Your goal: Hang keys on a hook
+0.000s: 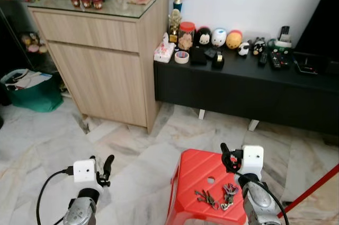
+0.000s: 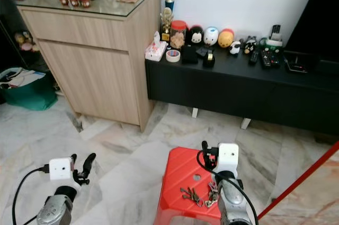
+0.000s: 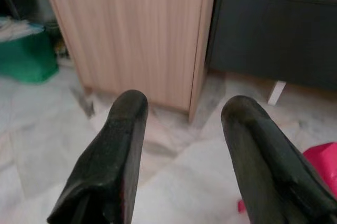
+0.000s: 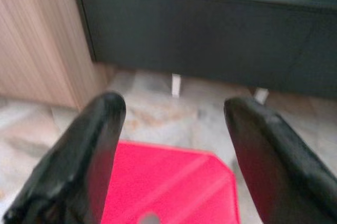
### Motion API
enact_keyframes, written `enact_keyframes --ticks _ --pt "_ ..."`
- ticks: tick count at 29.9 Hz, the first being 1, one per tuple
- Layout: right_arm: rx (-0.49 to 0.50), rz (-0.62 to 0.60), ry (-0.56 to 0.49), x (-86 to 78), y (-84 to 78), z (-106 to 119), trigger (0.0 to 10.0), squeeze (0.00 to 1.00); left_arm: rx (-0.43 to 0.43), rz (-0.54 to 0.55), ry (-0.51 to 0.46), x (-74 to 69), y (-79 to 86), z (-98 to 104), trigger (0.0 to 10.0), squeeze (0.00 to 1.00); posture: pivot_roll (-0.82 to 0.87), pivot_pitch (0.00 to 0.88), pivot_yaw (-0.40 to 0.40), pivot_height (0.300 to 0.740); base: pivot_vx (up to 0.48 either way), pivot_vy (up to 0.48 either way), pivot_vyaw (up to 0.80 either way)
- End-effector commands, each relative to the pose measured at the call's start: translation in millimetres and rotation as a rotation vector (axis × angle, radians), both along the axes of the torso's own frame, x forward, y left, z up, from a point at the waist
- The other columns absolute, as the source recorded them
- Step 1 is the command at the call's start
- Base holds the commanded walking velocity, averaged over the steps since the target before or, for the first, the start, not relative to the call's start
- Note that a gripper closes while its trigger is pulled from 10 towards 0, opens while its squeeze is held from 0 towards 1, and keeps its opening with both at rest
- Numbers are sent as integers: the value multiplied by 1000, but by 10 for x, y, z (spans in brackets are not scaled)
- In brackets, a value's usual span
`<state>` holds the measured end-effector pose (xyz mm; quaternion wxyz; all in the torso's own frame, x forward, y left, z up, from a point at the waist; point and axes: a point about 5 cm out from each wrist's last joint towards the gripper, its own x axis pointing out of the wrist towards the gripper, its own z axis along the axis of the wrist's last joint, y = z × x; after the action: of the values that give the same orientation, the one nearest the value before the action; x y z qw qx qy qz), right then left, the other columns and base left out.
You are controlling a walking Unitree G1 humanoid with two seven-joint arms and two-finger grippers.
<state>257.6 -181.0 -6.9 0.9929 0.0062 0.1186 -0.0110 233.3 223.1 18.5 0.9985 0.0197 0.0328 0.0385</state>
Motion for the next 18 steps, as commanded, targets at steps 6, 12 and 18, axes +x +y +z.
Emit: enact_keyframes --ticks 6,12,18 --pt "-18 -22 -100 -77 -99 104 10000 0 36 -39 -44 -113 -41 169 10000 0 37 0 -38 740 0 0 0" --pt "-15 -57 -43 -149 -91 5 10000 0 34 -41 -22 -110 -70 186 10000 0 32 0 -31 740 0 0 0" --pt "-2 -52 -31 -123 -58 10 10000 0 23 -50 2 -75 -89 177 10000 0 24 0 -24 740 0 0 0"
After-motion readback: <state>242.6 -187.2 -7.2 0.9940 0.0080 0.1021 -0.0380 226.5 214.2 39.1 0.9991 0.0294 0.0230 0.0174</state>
